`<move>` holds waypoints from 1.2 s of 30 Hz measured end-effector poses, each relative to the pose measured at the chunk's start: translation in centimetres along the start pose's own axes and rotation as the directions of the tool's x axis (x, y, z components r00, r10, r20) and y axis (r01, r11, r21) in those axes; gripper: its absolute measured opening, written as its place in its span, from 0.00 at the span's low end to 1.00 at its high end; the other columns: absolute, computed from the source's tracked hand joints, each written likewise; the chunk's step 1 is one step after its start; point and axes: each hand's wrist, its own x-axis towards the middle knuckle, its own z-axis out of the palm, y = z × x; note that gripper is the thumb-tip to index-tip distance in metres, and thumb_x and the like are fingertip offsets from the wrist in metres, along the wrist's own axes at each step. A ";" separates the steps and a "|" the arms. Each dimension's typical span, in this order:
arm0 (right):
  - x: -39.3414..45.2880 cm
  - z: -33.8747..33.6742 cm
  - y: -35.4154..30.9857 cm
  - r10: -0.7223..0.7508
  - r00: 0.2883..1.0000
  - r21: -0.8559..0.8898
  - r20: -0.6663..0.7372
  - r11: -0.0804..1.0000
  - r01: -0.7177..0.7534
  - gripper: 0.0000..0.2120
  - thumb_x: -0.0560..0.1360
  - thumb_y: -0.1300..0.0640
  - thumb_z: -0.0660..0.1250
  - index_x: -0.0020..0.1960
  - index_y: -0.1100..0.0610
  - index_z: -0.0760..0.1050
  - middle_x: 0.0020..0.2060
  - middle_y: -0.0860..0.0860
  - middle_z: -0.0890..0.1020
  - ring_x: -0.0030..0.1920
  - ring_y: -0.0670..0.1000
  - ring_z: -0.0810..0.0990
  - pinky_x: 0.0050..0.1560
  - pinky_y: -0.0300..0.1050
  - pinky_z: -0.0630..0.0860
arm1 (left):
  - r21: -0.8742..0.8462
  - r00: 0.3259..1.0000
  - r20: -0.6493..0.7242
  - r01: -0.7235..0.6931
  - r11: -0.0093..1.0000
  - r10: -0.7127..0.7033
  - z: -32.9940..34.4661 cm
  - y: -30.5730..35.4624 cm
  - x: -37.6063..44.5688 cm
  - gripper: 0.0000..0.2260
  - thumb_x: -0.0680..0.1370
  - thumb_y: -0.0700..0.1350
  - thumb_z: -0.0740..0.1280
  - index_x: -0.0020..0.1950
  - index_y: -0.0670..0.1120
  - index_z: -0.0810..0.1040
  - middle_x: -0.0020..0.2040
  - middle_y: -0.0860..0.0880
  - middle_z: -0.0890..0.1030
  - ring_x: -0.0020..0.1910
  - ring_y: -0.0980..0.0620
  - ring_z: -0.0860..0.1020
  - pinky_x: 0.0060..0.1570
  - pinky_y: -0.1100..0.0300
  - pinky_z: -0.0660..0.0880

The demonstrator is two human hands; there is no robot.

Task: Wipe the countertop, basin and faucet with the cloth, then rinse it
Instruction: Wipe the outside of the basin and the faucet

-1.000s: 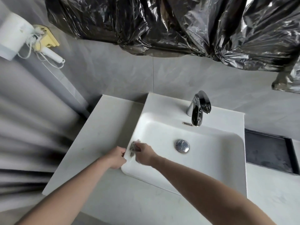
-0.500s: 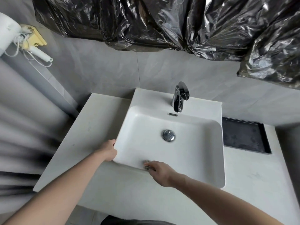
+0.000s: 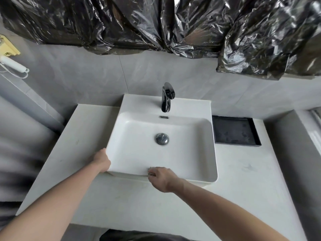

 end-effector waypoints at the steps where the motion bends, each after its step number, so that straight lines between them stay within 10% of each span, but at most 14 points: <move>1: -0.3 -0.1 0.3 0.002 1.000 0.009 -0.007 1.000 -0.002 0.08 0.79 0.53 0.56 0.45 0.56 0.70 0.43 0.49 0.77 0.47 0.56 0.73 0.48 0.47 0.67 | 0.001 1.000 -0.010 -0.002 1.000 0.002 0.1 -0.1 -0.1 0.20 0.77 0.39 0.62 0.70 0.43 0.70 0.67 0.41 0.77 0.64 0.39 0.77 0.59 0.53 0.75; 6: -4.1 -1.6 5.0 0.045 0.996 -0.105 -0.071 0.993 -0.053 0.16 0.80 0.48 0.55 0.56 0.53 0.78 0.57 0.52 0.82 0.57 0.59 0.79 0.56 0.52 0.74 | 0.017 0.998 -0.058 -0.028 0.999 0.029 0.6 -0.6 -0.6 0.17 0.76 0.41 0.63 0.65 0.45 0.73 0.63 0.41 0.80 0.59 0.39 0.80 0.54 0.54 0.77; 15: -11.0 -4.6 12.3 0.148 0.969 -0.236 -0.200 0.952 -0.195 0.17 0.83 0.51 0.48 0.45 0.54 0.72 0.40 0.48 0.76 0.46 0.56 0.73 0.45 0.50 0.67 | 0.109 0.995 -0.096 0.019 0.994 -0.008 0.6 0.0 -0.9 0.18 0.76 0.41 0.64 0.66 0.43 0.74 0.64 0.41 0.79 0.61 0.41 0.79 0.56 0.53 0.77; 21: -8.8 -3.6 10.0 0.146 0.970 -0.176 -0.194 0.968 -0.181 0.18 0.83 0.49 0.49 0.42 0.55 0.71 0.50 0.57 0.83 0.51 0.62 0.79 0.46 0.48 0.66 | 0.160 0.993 -0.113 0.039 0.986 -0.020 0.7 0.3 -1.7 0.18 0.76 0.40 0.63 0.66 0.42 0.75 0.64 0.41 0.79 0.61 0.41 0.80 0.56 0.52 0.77; 36: -1.9 -0.4 8.5 0.028 0.999 -0.127 -0.027 0.991 -0.031 0.23 0.84 0.53 0.45 0.65 0.62 0.74 0.74 0.57 0.72 0.75 0.58 0.69 0.76 0.51 0.62 | 0.161 0.995 -0.102 0.027 0.987 -0.010 1.0 -0.2 -0.9 0.19 0.75 0.41 0.62 0.66 0.44 0.75 0.64 0.42 0.80 0.62 0.41 0.79 0.55 0.52 0.78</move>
